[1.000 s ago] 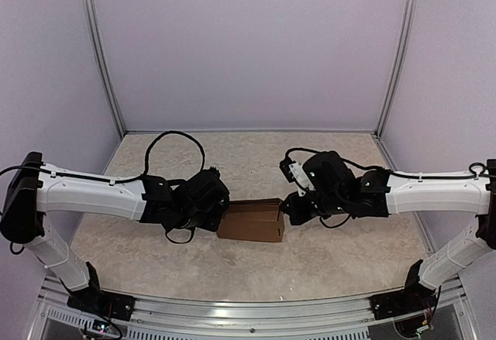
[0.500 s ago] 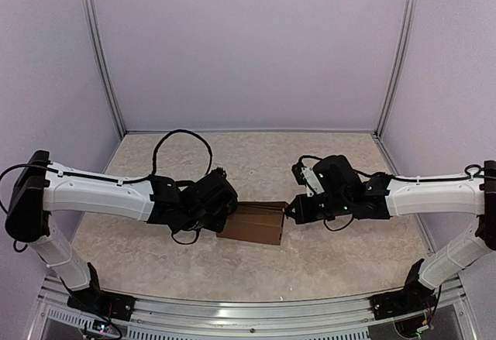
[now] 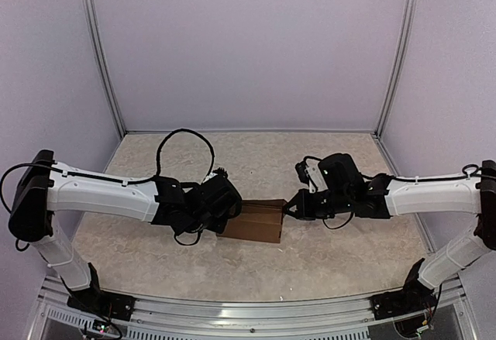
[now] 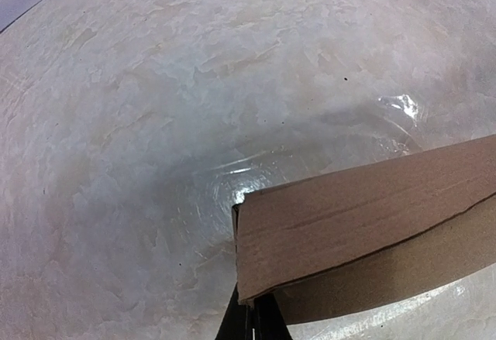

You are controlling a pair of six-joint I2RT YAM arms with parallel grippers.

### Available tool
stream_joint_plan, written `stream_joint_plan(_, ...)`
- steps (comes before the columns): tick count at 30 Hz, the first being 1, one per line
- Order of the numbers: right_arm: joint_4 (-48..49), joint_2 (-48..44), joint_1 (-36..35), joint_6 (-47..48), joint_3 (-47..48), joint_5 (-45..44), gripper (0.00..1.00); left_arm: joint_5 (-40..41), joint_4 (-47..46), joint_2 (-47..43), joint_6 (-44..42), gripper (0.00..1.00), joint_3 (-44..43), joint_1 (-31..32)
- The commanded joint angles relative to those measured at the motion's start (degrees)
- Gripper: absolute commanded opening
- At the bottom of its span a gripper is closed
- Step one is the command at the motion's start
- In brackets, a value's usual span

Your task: Fold the paper box

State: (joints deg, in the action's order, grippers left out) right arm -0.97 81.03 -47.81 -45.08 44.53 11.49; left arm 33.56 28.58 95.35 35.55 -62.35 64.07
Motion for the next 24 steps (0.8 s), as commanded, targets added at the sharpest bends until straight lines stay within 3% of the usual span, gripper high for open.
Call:
stream_joint_plan(1,2.8,1.7,-0.1,-2.3,-0.2,5.5,0.0,-5.4,4.4,3.4,-0.7,0.0,1.4,0.6)
stream_joint_plan(15,3.5,2.9,-0.1,-3.1,-1.6,5.5,0.0,-5.5,3.8,3.3,-0.1,0.0,2.0,0.5)
stream_joint_plan(24,2.0,3.2,-1.7,-1.5,-3.1,-1.4,0.0,-5.7,4.0,3.3,0.4,0.0,1.9,0.6)
